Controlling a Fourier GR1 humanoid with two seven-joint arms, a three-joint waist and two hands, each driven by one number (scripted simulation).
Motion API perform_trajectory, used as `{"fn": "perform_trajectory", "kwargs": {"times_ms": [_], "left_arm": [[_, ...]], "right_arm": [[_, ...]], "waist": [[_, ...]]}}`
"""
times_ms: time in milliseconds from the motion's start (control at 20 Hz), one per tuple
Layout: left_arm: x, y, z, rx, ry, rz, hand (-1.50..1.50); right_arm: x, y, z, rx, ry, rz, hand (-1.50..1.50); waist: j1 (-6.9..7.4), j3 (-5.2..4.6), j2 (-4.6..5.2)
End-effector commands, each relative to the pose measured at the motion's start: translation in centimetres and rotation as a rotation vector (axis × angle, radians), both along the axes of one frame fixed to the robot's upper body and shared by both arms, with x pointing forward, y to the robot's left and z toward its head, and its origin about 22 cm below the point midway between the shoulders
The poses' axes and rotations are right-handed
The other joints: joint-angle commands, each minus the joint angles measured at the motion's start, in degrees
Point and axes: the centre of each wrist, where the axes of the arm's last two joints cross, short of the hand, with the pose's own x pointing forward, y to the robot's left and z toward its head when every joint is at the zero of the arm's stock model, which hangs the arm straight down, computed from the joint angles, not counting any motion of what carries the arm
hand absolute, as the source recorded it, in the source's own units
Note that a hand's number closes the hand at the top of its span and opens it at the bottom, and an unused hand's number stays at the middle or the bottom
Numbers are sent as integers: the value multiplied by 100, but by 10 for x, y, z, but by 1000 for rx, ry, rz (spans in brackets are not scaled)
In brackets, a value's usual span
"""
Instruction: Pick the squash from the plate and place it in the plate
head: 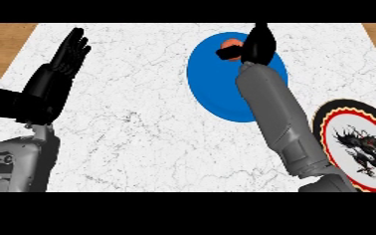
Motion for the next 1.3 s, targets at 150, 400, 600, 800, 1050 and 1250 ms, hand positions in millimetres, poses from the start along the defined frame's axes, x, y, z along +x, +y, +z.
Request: {"fn": "perform_trajectory", "kwargs": {"times_ms": [150, 400, 600, 800, 1050, 1250], "left_arm": [[2, 4, 8, 11, 0, 9, 0], [-10, 10, -2, -1, 11, 39, 0], [-3, 29, -6, -5, 7, 61, 0], [0, 28, -2, 0, 37, 83, 0], [-12, 38, -6, 3, 28, 89, 0], [-21, 12, -13, -4, 34, 70, 0]], "right_arm": [[8, 7, 17, 97, -244, -73, -150], [1, -14, 17, 230, -373, -115, -150], [-13, -17, 13, 299, -400, -131, -150], [-46, -62, -9, 280, -414, -144, -150], [-102, -89, -10, 284, -454, -121, -150], [-146, -120, -15, 248, -462, -123, -150]], "waist": [[-10, -1, -22], [-168, -1, -93], [-279, -8, -129], [-456, -7, -158], [-482, -12, -180], [-390, -9, -144]]}}
